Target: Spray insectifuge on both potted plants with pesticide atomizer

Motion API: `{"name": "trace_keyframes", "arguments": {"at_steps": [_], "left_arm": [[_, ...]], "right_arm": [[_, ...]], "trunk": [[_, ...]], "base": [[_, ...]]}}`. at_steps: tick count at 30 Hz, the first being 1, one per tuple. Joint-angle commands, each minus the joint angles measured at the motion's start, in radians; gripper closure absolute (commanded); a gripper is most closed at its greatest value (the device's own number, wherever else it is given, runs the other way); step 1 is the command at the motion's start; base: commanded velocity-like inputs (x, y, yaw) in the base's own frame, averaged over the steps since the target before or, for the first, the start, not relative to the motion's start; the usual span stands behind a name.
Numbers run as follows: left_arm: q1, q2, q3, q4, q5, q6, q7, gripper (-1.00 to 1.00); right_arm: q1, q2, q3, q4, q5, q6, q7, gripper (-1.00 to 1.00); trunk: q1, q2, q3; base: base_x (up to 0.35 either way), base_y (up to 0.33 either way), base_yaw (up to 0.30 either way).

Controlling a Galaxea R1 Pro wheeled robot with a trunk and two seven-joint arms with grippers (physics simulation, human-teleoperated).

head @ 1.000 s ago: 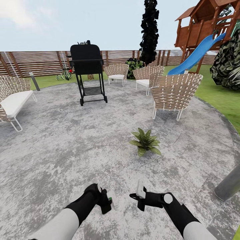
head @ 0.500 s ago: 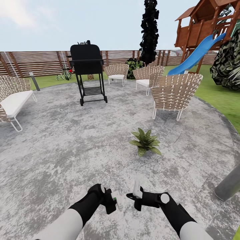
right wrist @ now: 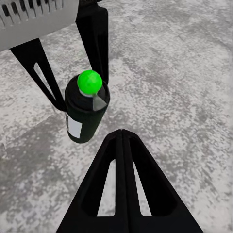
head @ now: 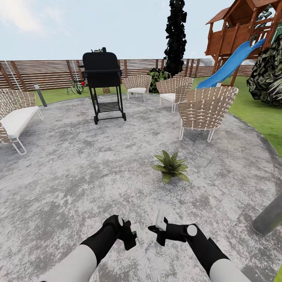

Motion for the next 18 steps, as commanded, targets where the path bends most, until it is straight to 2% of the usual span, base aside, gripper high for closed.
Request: {"name": "trace_keyframes", "arguments": {"at_steps": [1,5,8,18], "left_arm": [[0.0,-0.001,-0.001,-0.002,-0.002,0.004,-0.006,1.0],[0.0,-0.004,0.002,0.009,0.002,-0.062,-0.007,1.0],[0.001,-0.008,0.003,0.012,0.003,-0.08,-0.007,1.0],[0.003,-0.008,0.004,0.012,0.005,-0.083,-0.004,1.0]], "right_arm": [[0.0,0.0,-0.001,-0.001,0.009,-0.005,0.001,1.0],[-0.001,0.0,-0.001,-0.001,0.009,-0.005,0.0,1.0],[-0.001,0.0,-0.001,-0.001,0.009,-0.005,0.0,1.0],[-0.001,0.0,-0.001,-0.001,0.009,-0.005,0.0,1.0]], "trunk": [[0.0,0.0,-0.001],[0.0,0.0,-0.001],[0.0,0.0,-0.001],[0.0,0.0,-0.001]], "base": [[0.0,0.0,0.0],[0.0,0.0,0.0],[0.0,0.0,0.0],[0.0,0.0,0.0]]}}
